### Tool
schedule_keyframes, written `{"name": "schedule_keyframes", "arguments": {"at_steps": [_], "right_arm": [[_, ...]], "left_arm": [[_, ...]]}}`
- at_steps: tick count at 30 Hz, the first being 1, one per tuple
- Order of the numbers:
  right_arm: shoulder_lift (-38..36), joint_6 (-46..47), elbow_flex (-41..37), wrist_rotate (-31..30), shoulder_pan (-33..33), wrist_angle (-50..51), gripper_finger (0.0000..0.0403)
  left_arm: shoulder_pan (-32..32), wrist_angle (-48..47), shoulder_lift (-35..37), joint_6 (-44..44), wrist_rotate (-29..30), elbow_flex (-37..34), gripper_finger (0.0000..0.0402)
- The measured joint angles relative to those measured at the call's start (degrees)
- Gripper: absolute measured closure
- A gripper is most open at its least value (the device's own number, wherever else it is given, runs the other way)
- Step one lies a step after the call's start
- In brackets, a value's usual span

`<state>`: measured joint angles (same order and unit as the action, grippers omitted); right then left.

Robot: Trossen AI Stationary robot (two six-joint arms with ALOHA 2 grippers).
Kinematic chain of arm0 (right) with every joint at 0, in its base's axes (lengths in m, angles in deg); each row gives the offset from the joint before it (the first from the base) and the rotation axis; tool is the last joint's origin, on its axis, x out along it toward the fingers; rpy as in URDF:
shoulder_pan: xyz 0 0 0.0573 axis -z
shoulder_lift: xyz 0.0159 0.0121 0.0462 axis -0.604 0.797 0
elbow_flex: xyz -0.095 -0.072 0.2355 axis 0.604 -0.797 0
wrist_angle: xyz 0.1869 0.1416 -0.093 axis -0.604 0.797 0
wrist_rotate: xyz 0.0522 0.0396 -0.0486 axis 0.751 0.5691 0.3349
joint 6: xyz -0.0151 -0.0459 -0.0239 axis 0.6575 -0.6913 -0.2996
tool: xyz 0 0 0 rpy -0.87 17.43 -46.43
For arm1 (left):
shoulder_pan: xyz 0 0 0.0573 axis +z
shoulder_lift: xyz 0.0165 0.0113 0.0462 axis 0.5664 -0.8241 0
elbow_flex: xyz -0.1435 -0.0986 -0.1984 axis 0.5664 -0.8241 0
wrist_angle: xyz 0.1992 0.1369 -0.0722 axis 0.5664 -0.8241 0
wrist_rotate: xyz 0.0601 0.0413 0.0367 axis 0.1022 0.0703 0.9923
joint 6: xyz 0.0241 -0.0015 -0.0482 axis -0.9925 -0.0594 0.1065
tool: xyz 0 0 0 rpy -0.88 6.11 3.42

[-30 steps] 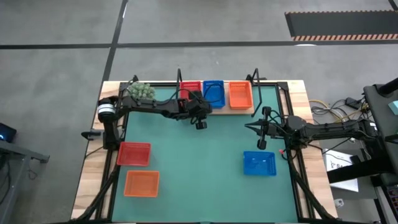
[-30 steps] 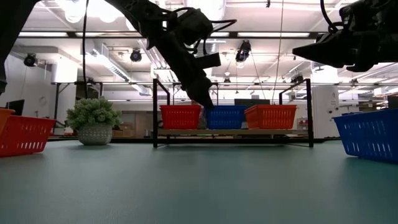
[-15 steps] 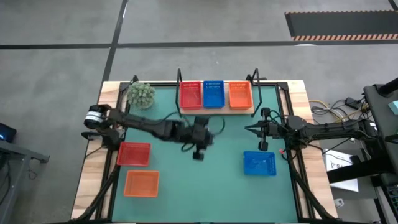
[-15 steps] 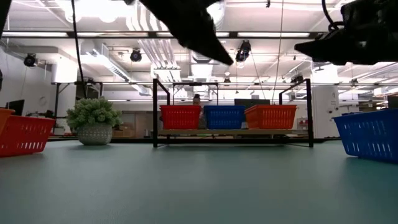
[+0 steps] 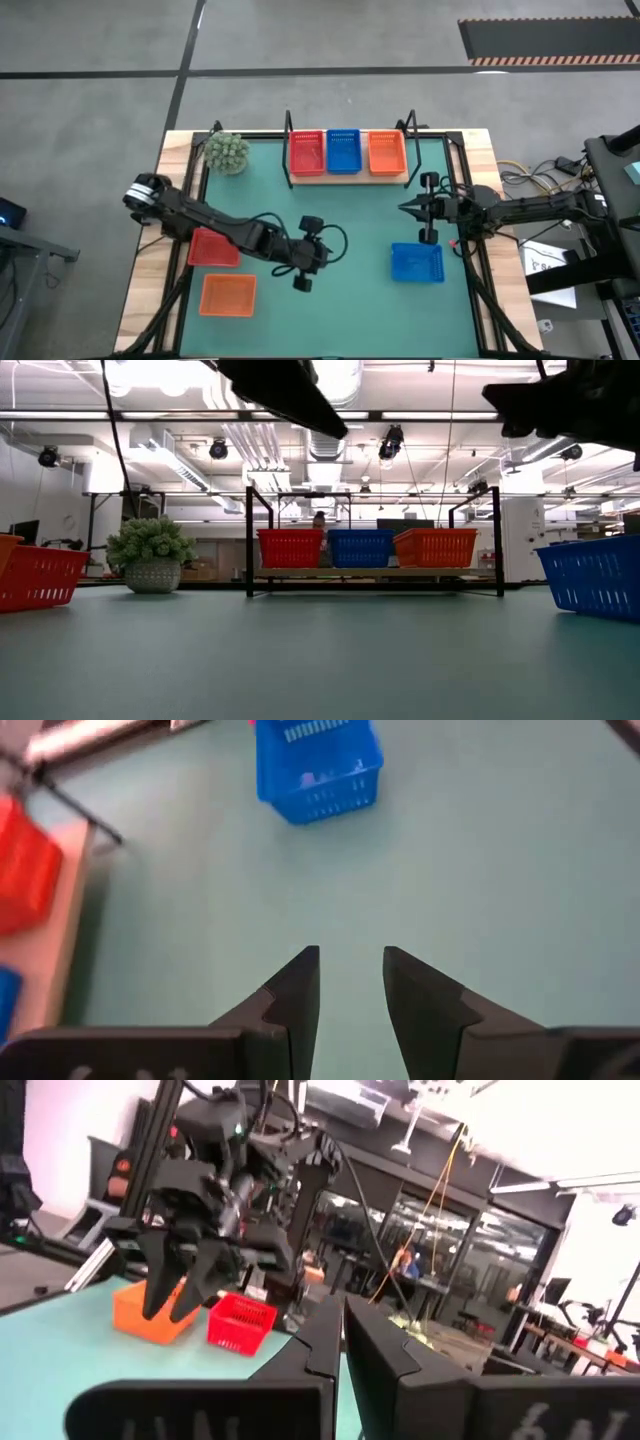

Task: Stack baskets on shelf by color
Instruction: Stack the red bin on top of the stacked red bins on the shelf

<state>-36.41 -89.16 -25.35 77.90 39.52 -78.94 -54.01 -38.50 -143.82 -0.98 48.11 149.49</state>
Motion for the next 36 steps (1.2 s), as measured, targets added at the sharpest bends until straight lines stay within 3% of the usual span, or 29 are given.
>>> {"name": "schedule_keyframes", "arguments": {"at_steps": [7,13,20,24,36], "right_arm": [[3.17,-1.20,-0.02,-0.30,-0.01,-3.04,0.0392],[4.08,-1.37,0.19,-0.63,0.01,-2.98,0.0392],[4.22,-1.44,0.70,-0.59,0.03,-2.63,0.0392],[4.22,-1.46,0.74,-0.59,0.03,-2.61,0.0392],[4.22,-1.92,0.76,-0.52,0.03,-1.58,0.0392]], "left_arm": [[-1.43,-12.91,5.64,24.62,-0.48,-0.91,0.0304],[-5.37,-31.71,9.70,54.99,-2.53,-1.03,0.0304],[-9.65,-56.03,10.15,81.25,-13.65,-1.04,0.0304],[-10.18,-61.59,10.10,87.36,-14.85,-2.71,0.0304],[-7.31,-56.40,9.97,90.51,-10.68,-8.98,0.0304]]}}
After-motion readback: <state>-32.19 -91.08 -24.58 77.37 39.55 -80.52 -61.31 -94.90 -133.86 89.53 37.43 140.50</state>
